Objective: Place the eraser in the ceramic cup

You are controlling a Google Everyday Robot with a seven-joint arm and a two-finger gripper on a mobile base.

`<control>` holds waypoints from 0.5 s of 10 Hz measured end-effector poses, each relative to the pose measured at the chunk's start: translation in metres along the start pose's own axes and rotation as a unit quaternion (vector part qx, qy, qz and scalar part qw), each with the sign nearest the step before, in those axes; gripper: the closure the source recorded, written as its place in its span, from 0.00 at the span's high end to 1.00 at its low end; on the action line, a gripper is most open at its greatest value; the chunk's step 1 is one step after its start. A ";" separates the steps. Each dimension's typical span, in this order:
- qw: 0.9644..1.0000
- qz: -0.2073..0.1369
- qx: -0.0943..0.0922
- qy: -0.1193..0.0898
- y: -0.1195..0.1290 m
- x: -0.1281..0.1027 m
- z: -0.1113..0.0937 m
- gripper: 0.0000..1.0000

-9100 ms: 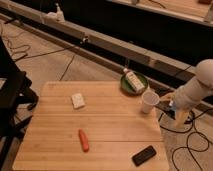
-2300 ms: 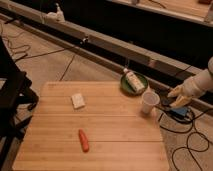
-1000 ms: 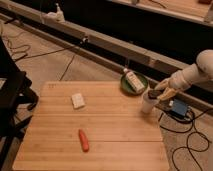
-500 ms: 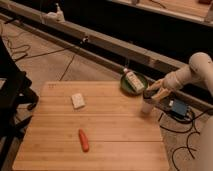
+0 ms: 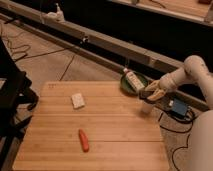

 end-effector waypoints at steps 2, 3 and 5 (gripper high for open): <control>1.000 -0.001 0.000 0.000 -0.001 0.003 -0.001 0.73; 1.000 -0.001 0.000 0.001 -0.001 0.005 -0.002 0.73; 1.000 -0.001 -0.001 0.004 -0.001 0.007 -0.005 0.73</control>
